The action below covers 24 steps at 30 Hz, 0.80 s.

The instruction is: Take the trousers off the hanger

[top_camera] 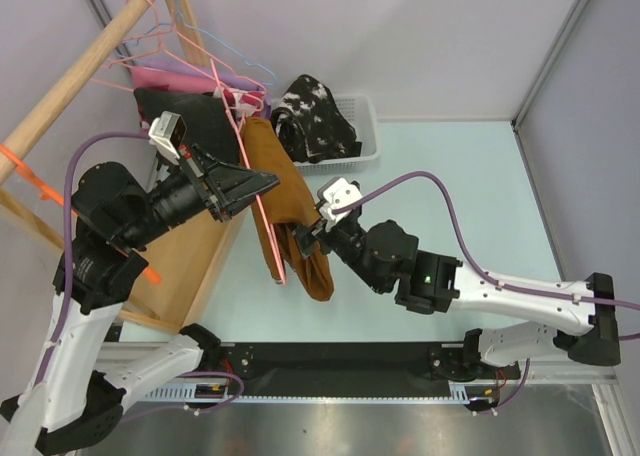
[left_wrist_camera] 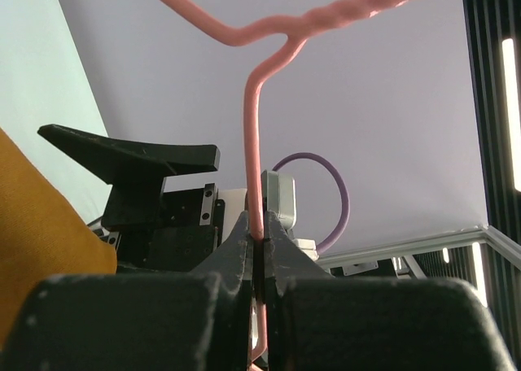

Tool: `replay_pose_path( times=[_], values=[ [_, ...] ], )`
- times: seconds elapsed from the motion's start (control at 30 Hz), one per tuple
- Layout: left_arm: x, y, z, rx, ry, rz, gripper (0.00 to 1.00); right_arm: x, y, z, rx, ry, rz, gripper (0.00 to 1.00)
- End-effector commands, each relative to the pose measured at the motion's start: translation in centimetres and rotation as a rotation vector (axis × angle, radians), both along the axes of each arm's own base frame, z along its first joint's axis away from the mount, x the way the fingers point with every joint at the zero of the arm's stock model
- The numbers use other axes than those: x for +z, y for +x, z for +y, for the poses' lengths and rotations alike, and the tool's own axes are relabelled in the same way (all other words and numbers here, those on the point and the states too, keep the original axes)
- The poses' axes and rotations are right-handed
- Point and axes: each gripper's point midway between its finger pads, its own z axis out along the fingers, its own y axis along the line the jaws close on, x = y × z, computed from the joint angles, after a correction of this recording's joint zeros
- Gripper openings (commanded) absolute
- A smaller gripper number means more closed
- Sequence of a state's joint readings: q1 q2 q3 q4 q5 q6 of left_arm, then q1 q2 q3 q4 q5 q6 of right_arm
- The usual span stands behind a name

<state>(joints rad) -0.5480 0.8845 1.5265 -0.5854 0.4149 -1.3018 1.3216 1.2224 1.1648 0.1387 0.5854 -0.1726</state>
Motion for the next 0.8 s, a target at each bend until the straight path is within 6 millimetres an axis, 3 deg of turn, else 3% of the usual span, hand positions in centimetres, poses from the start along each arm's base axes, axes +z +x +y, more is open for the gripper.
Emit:
replay_pose_path(
  times=[0.0,0.2,0.3,0.47,0.63,0.67,0.77],
  values=[
    [6.9,-3.5,1.3,-0.041,-0.130,-0.256,0.00,1.5,1.2,1.1,-0.040,0.094,-0.039,0.82],
    [6.9,-3.8,1.4,-0.047,-0.132,-0.256,0.00,2.6,2.0,2.9,-0.061,0.161,-0.109,0.77],
    [6.8,-3.7,1.3,-0.052,-0.130,-0.254,0.00,2.9,2.1,3.3,-0.089,0.182,-0.146,0.65],
    [6.6,-3.9,1.2,-0.058,-0.129,-0.253,0.00,4.0,1.3,3.7,-0.030,0.231,-0.182,0.62],
    [6.5,-4.0,1.2,-0.064,-0.129,-0.251,0.00,4.7,0.8,4.5,0.038,0.268,-0.199,0.54],
    [6.5,-4.1,1.2,-0.066,-0.130,-0.251,0.00,5.0,0.8,4.5,0.038,0.282,-0.205,0.42],
    [6.4,-4.1,1.2,-0.064,-0.130,-0.250,0.00,5.5,0.9,4.5,0.035,0.300,-0.231,0.25]
  ],
)
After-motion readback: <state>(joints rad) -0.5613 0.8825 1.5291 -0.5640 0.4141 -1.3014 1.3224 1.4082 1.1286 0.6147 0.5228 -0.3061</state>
